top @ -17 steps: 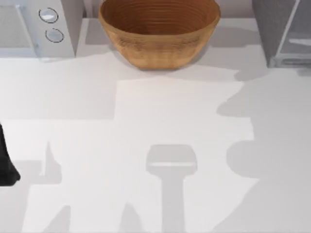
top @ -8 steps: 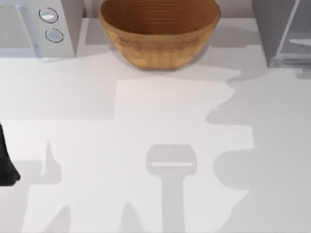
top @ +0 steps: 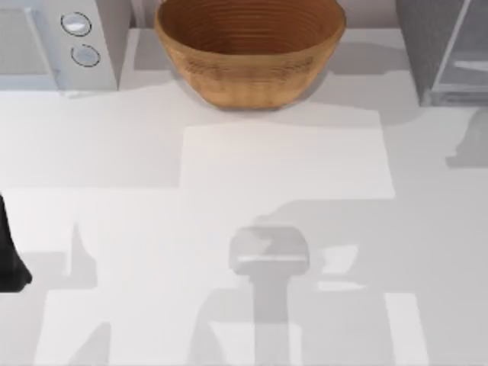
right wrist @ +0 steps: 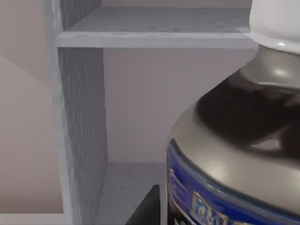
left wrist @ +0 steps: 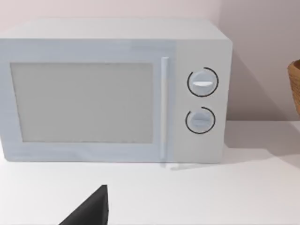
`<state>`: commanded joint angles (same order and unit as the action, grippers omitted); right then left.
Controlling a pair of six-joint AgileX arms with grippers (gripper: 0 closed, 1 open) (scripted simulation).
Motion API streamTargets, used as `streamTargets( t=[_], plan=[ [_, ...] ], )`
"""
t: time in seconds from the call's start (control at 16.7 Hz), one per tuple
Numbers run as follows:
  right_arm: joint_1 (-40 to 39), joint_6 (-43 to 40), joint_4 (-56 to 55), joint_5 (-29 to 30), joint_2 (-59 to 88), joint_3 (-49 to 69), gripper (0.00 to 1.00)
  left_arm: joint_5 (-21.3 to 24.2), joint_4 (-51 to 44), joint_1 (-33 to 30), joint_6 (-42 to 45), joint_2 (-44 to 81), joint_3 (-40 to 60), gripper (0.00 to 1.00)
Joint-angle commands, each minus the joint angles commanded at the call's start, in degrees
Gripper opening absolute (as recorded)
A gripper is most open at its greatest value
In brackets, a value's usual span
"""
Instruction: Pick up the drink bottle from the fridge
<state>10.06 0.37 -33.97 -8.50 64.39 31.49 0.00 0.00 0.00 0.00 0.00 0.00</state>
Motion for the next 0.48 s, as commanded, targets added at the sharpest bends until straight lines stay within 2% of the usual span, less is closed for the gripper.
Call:
streamTargets(
  t=[0.48],
  plan=[
    [-6.86, -0.06, 24.33, 5.87, -48.45, -22.62, 0.0, 0.0, 0.0, 0.0, 0.0, 0.0, 0.0, 1.0]
  ],
)
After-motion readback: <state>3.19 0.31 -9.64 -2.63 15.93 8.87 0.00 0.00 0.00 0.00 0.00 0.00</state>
